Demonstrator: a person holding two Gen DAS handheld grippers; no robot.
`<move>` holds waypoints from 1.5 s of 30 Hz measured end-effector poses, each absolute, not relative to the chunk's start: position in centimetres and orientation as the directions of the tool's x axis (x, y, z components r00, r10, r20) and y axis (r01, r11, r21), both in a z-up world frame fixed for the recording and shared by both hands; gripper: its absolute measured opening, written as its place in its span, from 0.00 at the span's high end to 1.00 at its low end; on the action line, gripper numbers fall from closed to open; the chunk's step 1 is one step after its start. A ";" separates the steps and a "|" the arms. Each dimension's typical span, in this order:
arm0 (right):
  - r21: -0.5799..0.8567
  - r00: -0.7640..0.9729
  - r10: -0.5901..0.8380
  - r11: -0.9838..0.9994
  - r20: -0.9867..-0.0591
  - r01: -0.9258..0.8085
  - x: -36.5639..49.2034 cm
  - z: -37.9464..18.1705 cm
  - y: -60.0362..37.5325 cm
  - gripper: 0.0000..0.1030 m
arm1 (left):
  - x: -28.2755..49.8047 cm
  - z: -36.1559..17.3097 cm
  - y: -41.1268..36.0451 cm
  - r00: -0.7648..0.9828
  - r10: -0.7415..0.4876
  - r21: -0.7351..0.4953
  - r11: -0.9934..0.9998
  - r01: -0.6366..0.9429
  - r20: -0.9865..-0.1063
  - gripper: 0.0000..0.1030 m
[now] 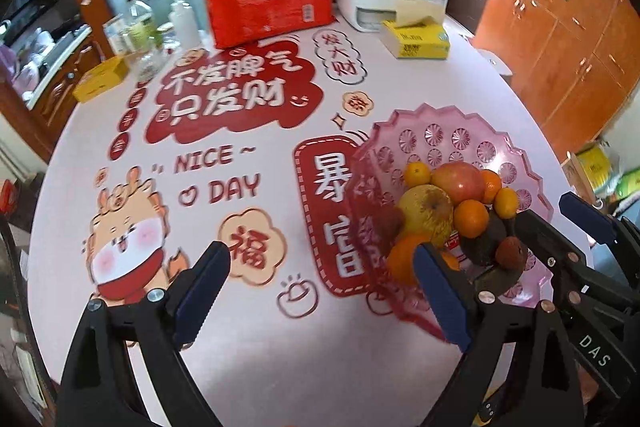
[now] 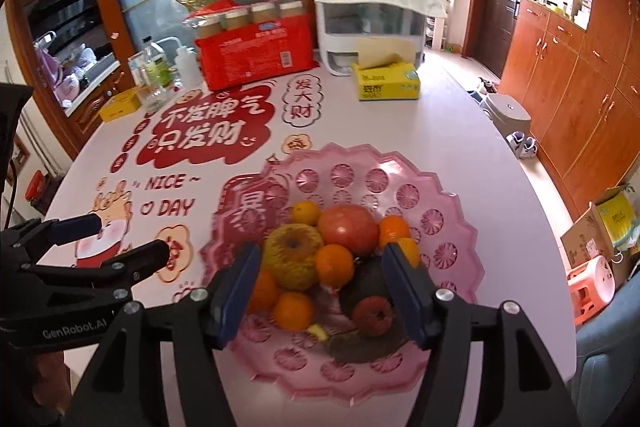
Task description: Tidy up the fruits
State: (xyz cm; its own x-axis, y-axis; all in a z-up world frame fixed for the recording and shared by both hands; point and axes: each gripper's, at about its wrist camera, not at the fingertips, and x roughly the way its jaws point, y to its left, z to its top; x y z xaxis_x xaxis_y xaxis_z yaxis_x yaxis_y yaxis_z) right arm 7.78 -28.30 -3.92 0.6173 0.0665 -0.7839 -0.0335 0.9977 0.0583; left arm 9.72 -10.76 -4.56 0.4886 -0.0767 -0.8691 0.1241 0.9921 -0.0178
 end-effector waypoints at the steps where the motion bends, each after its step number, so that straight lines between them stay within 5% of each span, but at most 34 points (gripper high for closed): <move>1: 0.059 0.620 0.070 0.998 -0.781 -0.039 7.4 -3.5 -28.0 0.37 | 9.3 -4.3 -10.5 0.494 -0.071 -0.014 0.993 0.119 -0.866 0.11; 20: 0.105 0.629 0.114 0.993 -0.769 -0.052 2.8 1.6 -25.8 0.28 | 3.3 1.4 -6.3 0.583 0.052 0.008 0.997 -0.078 -0.811 0.05; 45: 0.076 0.630 0.126 0.991 -0.766 -0.106 2.3 1.9 -23.0 0.28 | 2.7 1.6 -5.9 0.581 0.065 0.020 0.996 -0.083 -0.812 0.05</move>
